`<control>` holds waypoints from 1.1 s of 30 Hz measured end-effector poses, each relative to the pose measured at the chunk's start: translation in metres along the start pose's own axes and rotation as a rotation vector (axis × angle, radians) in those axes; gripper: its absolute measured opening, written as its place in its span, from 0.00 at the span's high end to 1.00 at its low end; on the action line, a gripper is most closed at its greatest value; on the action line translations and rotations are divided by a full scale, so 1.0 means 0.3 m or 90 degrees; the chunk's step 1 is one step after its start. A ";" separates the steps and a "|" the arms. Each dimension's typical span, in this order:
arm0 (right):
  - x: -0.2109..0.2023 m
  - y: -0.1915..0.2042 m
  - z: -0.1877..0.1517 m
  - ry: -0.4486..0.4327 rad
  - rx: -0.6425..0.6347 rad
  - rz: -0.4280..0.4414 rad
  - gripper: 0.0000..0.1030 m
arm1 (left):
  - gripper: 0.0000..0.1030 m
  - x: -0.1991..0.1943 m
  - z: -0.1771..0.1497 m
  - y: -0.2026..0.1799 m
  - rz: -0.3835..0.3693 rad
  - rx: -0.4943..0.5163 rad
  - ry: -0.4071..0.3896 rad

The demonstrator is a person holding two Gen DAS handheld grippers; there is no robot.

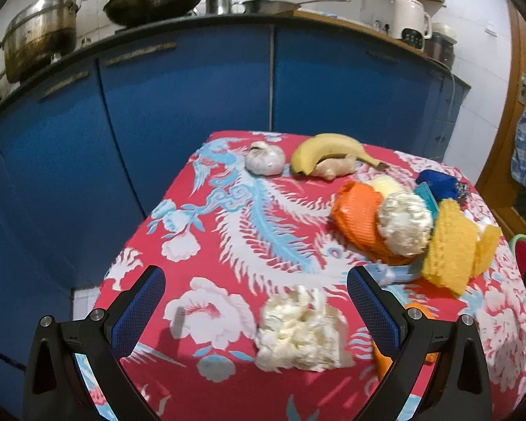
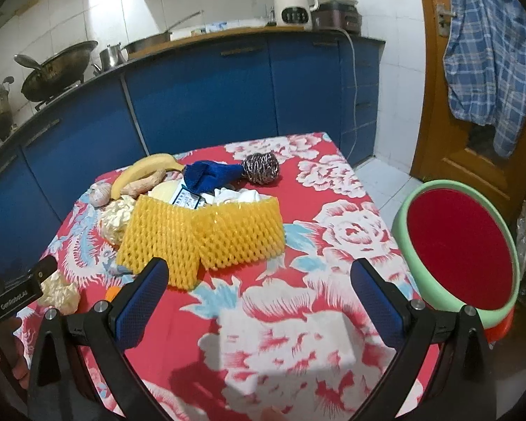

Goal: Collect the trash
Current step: 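Grasp the crumpled cream paper with the left tool while the right tool grasps the yellow foam net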

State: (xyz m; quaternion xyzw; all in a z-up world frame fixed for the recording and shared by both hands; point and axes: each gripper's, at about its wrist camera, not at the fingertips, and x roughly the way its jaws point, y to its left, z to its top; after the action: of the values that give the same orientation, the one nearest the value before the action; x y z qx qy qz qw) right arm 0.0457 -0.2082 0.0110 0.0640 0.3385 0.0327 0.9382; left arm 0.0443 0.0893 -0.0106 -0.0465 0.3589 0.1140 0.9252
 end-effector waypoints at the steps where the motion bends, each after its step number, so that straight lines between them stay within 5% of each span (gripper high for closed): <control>1: 0.016 -0.004 0.007 0.007 0.001 0.001 0.01 | 0.00 0.005 -0.001 0.003 0.000 -0.002 0.005; 10: 0.162 -0.024 0.035 0.072 0.004 0.003 0.01 | 0.06 0.070 -0.020 0.008 -0.018 -0.006 0.056; 16: 0.223 -0.020 0.044 0.086 -0.006 0.007 0.02 | 0.26 0.082 -0.047 0.012 -0.047 -0.006 0.086; 19: 0.250 -0.016 0.046 0.096 -0.010 0.013 0.10 | 0.30 0.075 -0.057 0.019 -0.067 -0.016 0.092; 23: 0.287 -0.020 0.039 0.126 0.003 0.036 0.38 | 0.31 0.057 -0.063 0.013 -0.076 -0.008 0.094; 30: 0.296 -0.026 0.033 0.139 0.015 0.076 0.74 | 0.31 0.020 -0.070 0.005 -0.093 0.010 0.090; 33: 0.268 -0.027 0.036 0.125 0.016 0.073 0.81 | 0.31 0.002 -0.071 0.009 -0.101 0.008 0.090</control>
State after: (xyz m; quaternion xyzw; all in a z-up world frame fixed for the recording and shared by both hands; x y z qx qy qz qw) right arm 0.1146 -0.2089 -0.0327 0.0910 0.4248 0.0879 0.8964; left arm 0.0302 0.0886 -0.0267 -0.0766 0.4191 0.0348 0.9040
